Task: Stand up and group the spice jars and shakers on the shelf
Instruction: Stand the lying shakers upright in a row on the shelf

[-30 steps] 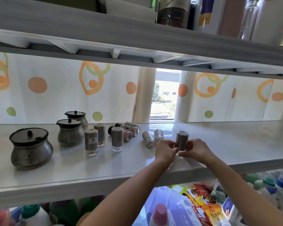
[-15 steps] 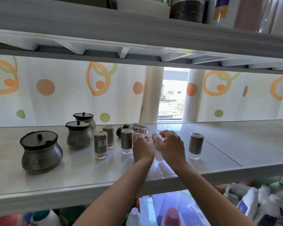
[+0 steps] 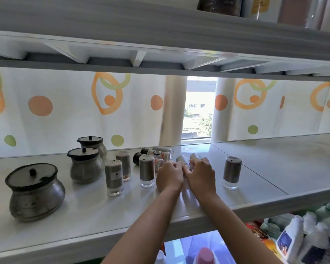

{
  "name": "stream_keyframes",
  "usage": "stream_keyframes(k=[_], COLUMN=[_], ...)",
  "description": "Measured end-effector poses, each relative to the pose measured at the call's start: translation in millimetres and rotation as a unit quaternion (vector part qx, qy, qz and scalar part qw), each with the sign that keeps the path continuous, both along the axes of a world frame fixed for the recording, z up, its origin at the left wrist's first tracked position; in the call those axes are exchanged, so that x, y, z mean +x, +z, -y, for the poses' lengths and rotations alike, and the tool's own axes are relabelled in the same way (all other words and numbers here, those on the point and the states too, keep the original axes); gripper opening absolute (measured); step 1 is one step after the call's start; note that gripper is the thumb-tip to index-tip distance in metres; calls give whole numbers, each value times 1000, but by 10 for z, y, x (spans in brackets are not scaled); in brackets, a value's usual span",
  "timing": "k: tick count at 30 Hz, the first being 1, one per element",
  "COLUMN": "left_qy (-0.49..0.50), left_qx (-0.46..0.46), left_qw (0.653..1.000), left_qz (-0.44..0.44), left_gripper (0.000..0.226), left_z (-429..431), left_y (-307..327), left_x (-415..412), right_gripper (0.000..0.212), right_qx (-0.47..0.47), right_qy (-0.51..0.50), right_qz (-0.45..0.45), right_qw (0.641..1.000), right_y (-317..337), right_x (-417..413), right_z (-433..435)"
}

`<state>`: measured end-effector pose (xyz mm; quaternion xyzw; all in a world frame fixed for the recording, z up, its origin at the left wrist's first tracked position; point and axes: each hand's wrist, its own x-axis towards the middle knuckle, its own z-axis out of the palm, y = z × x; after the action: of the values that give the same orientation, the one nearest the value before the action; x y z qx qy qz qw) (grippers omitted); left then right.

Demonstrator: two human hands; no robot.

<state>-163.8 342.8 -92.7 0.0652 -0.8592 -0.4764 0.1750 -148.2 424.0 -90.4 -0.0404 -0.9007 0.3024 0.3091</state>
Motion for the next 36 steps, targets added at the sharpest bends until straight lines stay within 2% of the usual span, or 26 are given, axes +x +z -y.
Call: stream_keyframes(k=[8,14,20,23,28,36], left_qy=[-34,-51,-55,-59,-80,-99], left_qx=[36,48,72,93,132,118], left_qw=[999,998,996,993,987,987], left_qz=[7,-6,-24,-36,-46,-48], left_gripper=[43,34,42,41,43,43], left_z=[29,32,56,59,72,59], left_y=[2,-12,-8,-7,-10,-102], left_x=[0,-3,-32,-36,-27,-57], right_gripper=[34,37,37,35,47,51], right_qx=[-117,-142,-244,-260,-281,-214], right_qy=[43,51,57,69,96,115], right_qz=[50,63,84,89,84,65], right_qw=[991,987,964,959,951,968], right_y=[22,-5,4,-28,19,-23], right_x=[55,57,-60,-78,-22,-35], right_z=[-94,-86,-130,-150,-174,-135])
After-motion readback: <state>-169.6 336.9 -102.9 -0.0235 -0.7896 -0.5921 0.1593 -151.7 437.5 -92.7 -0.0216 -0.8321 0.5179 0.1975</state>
